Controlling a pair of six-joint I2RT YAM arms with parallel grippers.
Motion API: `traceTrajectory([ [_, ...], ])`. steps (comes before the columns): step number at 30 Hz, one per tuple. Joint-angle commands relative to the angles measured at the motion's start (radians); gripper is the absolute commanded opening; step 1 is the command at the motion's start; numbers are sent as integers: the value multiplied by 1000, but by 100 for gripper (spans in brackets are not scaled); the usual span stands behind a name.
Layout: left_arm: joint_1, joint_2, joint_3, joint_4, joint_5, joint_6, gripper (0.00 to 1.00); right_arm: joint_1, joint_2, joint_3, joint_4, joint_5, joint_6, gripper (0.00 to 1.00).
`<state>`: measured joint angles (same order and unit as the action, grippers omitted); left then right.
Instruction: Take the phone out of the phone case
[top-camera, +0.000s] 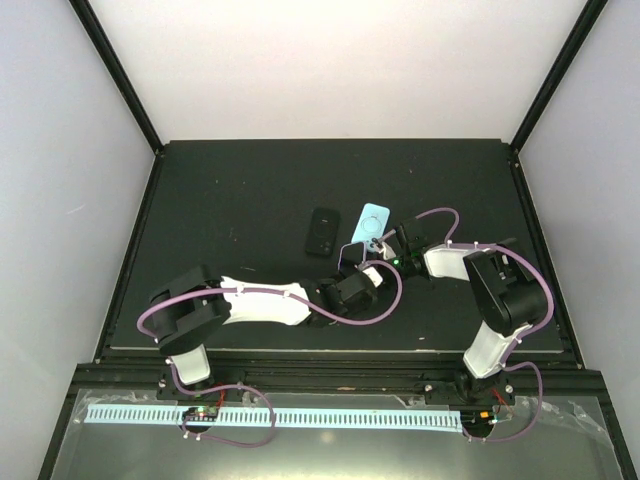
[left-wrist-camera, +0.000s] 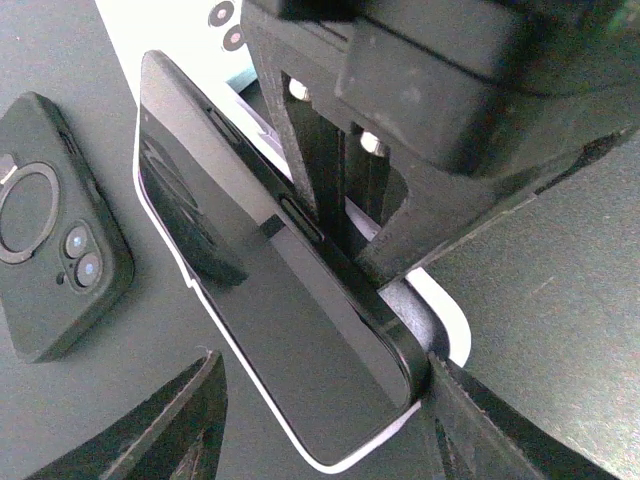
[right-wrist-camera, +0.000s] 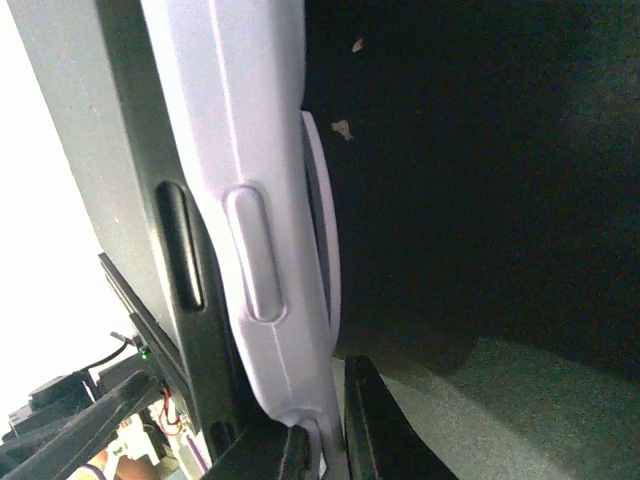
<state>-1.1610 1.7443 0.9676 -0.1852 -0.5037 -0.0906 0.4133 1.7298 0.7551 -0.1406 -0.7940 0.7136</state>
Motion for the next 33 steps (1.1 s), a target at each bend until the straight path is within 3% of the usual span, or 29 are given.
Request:
traceTrajectory([
  [1, 1, 47, 45, 34, -82, 33, 56, 4, 0, 21, 29, -24, -9, 1],
  [12, 3, 82, 47, 106, -311, 101, 49, 4, -34, -3, 40, -45, -37, 1],
  [19, 3, 93, 56, 123, -343, 143, 25, 4, -21, 12, 36, -89, -43, 1],
  [25, 5, 57, 41, 90, -359, 77, 3, 4, -23, 16, 26, -71, -48, 1],
  [33, 7, -55, -10, 53, -339, -41, 2, 3, -9, 48, -33, 12, -74, 1],
])
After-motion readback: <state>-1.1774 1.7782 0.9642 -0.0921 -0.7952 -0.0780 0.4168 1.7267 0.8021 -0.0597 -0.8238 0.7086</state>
